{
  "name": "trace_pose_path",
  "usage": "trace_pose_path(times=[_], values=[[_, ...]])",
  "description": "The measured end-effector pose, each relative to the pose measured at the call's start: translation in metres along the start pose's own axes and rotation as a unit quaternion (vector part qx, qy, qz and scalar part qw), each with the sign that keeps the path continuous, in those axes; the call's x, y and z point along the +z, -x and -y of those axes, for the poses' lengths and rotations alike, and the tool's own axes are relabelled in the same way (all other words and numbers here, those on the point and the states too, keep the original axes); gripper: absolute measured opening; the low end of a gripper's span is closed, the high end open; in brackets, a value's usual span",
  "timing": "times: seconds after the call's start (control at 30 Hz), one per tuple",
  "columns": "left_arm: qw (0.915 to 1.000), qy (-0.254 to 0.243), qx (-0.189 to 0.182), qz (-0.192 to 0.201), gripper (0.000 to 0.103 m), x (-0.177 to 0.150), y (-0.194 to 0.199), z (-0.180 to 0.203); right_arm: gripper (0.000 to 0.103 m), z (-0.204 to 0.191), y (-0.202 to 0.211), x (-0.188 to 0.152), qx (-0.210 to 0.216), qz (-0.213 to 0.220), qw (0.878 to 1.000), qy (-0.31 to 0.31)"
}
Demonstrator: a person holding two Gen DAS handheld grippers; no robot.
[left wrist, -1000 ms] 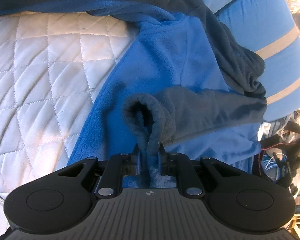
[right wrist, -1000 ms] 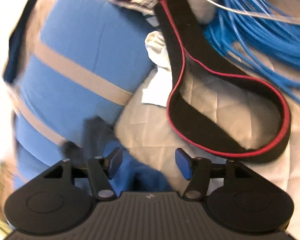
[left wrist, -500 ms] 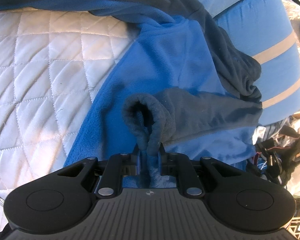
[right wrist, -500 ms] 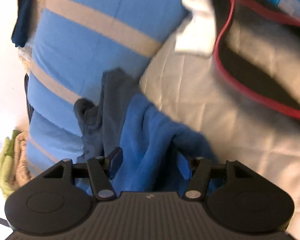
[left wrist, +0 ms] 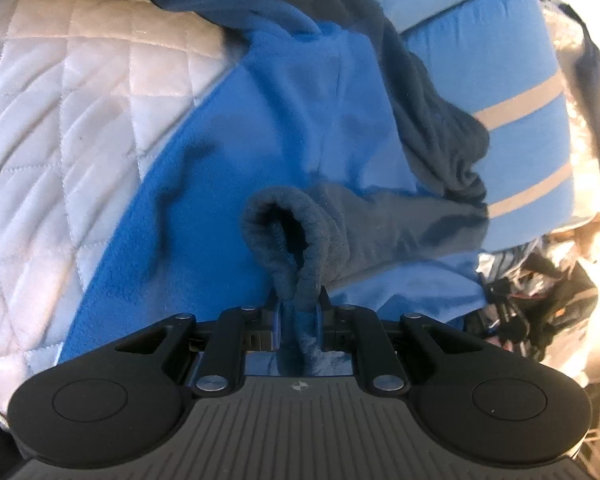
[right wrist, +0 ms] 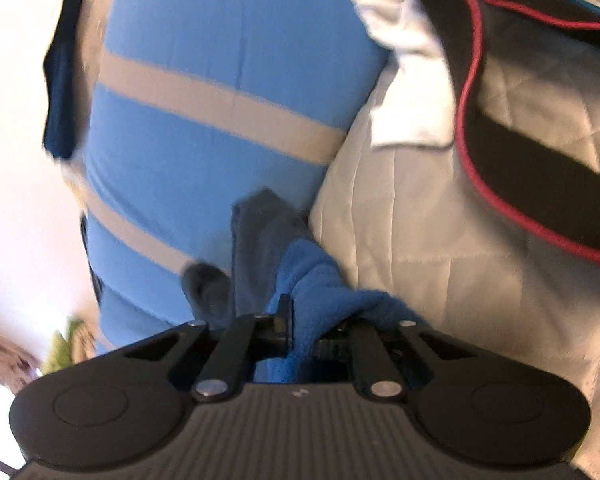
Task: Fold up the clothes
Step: 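Grasp the blue fleece body with the right gripper while the left gripper holds the cuff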
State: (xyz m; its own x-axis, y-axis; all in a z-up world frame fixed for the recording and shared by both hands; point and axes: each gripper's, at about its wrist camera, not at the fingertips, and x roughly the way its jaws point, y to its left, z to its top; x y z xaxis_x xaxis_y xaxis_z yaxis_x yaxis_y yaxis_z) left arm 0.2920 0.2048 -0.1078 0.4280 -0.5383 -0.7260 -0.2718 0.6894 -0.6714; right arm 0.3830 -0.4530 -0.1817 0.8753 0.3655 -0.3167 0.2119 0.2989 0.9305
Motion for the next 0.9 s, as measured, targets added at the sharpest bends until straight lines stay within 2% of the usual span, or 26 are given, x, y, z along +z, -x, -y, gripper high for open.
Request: trace_pose_path(times=[0.13, 0.27, 0.47, 0.57, 0.6, 0.63, 0.7, 0.8, 0.9], values=[[0.9997, -0.011, 0.022, 0.001, 0.012, -0.007, -0.006, 0.001, 0.013, 0.015, -0.001, 0.005, -0.017, -0.005, 0.999, -0.044], [0.9997, -0.011, 0.018, 0.013, 0.012, -0.01, -0.004, -0.002, 0.017, 0.021, 0.002, 0.004, -0.014, -0.012, 0.997, -0.071], [0.9996, -0.003, 0.005, 0.026, 0.012, -0.011, -0.001, -0.012, 0.017, 0.012, 0.005, 0.001, -0.032, -0.01, 0.999, -0.039], [0.9995, 0.016, -0.012, 0.023, 0.012, -0.01, -0.003, -0.02, 0.021, 0.016, 0.009, 0.004, -0.026, -0.016, 0.998, -0.053], [0.9995, 0.017, -0.014, 0.023, 0.012, -0.01, -0.003, -0.02, 0.033, 0.018, 0.01, 0.004, -0.024, -0.017, 0.998, -0.058], [0.9995, 0.017, -0.015, 0.023, 0.012, -0.01, -0.003, -0.02, 0.04, 0.017, 0.012, 0.004, -0.023, -0.019, 0.998, -0.058], [0.9995, 0.016, -0.017, 0.023, 0.012, -0.01, -0.003, -0.019, 0.047, 0.014, 0.016, 0.003, -0.019, -0.021, 0.998, -0.048], [0.9994, 0.017, -0.018, 0.023, 0.012, -0.01, -0.004, -0.02, 0.072, 0.003, 0.025, 0.0, -0.017, -0.005, 1.0, -0.02], [0.9994, 0.016, -0.02, 0.022, 0.012, -0.01, -0.004, -0.021, 0.076, -0.008, 0.031, -0.004, -0.023, 0.004, 1.0, 0.002]])
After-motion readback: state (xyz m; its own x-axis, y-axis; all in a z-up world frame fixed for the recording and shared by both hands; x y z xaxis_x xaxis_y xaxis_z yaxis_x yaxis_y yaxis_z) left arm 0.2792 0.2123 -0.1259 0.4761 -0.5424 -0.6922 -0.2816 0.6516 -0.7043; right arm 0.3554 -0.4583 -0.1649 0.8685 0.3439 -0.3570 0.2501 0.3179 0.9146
